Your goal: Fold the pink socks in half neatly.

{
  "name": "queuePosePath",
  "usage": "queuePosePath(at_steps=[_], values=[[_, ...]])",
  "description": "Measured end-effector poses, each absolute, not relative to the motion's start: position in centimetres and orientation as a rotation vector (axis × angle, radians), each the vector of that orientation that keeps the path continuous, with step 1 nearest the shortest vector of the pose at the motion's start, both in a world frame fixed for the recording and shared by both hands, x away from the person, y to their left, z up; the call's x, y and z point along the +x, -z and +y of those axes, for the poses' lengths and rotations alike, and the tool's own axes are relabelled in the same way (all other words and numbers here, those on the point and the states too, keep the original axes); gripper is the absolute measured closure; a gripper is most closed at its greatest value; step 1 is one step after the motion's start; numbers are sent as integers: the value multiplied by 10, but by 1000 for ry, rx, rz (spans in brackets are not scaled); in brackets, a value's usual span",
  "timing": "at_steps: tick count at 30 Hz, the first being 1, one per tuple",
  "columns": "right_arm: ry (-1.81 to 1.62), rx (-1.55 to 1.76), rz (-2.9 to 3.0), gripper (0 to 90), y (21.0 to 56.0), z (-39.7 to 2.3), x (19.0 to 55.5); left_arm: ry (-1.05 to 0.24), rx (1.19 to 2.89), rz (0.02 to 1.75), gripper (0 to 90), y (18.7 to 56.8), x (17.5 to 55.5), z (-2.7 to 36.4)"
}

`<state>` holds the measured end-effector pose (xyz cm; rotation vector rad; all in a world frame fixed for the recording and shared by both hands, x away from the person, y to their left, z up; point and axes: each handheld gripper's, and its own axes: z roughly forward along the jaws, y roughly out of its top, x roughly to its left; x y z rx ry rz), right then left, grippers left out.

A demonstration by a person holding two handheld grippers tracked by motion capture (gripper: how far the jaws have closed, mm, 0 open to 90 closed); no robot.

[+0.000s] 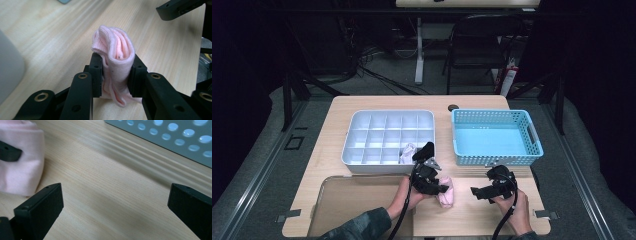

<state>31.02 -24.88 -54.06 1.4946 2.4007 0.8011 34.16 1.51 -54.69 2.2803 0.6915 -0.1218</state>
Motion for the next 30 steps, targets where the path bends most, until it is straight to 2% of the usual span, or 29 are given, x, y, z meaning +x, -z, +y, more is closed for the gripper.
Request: queuePosePath(at_steps=[30], values=[[-777,1488,2402,0,542,-251,312,51,2230,710,700,518,331,60]])
